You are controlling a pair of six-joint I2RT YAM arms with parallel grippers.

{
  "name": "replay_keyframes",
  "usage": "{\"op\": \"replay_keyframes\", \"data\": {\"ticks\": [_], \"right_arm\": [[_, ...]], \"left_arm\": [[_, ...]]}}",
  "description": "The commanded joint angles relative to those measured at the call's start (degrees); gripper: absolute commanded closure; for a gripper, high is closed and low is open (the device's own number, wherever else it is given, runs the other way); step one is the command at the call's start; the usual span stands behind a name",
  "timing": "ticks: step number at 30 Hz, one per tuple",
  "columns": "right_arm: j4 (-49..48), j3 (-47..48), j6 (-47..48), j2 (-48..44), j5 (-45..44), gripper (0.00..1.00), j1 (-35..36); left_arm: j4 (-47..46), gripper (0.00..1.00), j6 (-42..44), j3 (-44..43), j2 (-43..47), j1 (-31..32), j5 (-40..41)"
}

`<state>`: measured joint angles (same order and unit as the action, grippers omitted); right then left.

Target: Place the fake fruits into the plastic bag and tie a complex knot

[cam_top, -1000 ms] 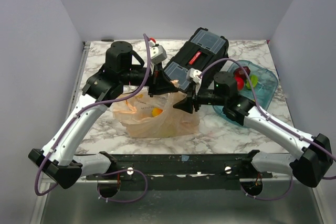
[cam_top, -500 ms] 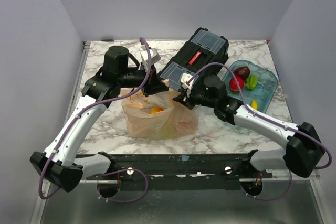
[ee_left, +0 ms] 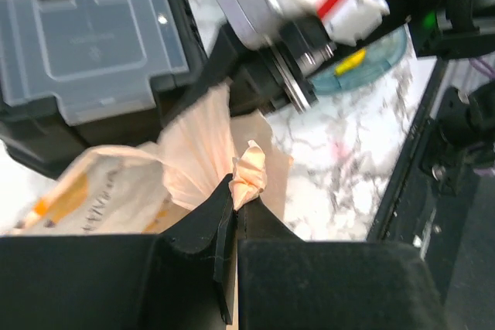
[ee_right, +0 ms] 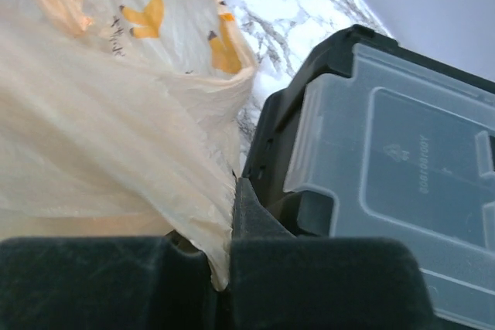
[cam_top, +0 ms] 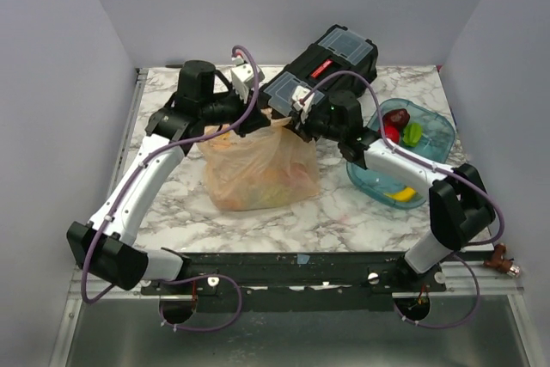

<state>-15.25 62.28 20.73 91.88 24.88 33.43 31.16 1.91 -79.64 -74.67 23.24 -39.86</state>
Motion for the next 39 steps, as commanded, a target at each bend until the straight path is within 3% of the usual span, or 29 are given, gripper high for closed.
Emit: {"op": "replay_keyframes", "data": {"ticks": [1, 3, 4, 5, 7, 9, 14, 20, 26, 30, 32, 36, 39], "right_arm": [[8.40, 2.23, 4.27, 0.50, 7.15, 0.99, -2.86], [11.79, 1.38, 5.04, -2.49, 13.35, 0.99, -2.87], [12.60, 0.22, 5.04, -4.32, 15.83, 0.93, -2.77], [12.91, -0.80, 4.47, -6.29, 17.25, 0.78, -2.76], [11.19, -2.80, -0.55, -10.01, 17.18, 0.36, -2.68], [8.01, -4.19, -9.05, -13.37, 14.43, 0.18, -2.56], [-0.90, -6.20, -25.21, -19.42, 8.65, 0.00, -0.24], [-5.41, -2.24, -31.38, -18.09, 1.27, 0.00, 6.11], [-12.78, -1.77, -29.20, -14.86, -2.37, 0.00, 9.23], [-18.38, -1.55, -24.91, -10.49, -14.30, 0.02, 12.84], [-20.83, -1.46, -24.09, -7.86, -17.07, 0.13, 13.43], [-24.24, -3.89, -22.98, -3.59, -16.95, 0.53, 13.54], [-25.97, -9.13, -21.28, -2.08, -14.90, 0.67, 13.59]], "left_arm": [[-0.53, 1.00, -0.07, -9.57, -0.87, -2.45, -2.97], [0.19, 1.00, 0.23, -12.05, -1.10, -2.50, -4.60], [0.16, 1.00, -0.13, -12.84, -0.90, -2.50, -5.21], [-0.20, 1.00, -0.97, -12.99, -0.47, -2.48, -5.32], [-0.91, 1.00, -3.36, -12.71, 0.28, -2.46, -4.86], [-1.52, 1.00, -5.06, -12.13, 1.09, -2.24, -4.42], [-2.61, 1.00, -7.66, -9.79, 2.75, -0.80, -3.78], [-3.96, 1.00, -9.05, -7.84, 3.61, 1.46, -1.98], [-5.66, 1.00, -10.07, -7.02, 4.23, 2.32, -0.91], [-7.66, 1.00, -12.00, -6.45, 4.71, 2.41, -3.37], [-8.57, 1.00, -13.11, -6.22, 5.10, 2.59, -4.89], [-10.82, 1.00, -15.13, -5.55, 6.09, 2.59, -7.58], [-12.01, 1.00, -16.67, -4.48, 6.96, 1.91, -8.61]]}}
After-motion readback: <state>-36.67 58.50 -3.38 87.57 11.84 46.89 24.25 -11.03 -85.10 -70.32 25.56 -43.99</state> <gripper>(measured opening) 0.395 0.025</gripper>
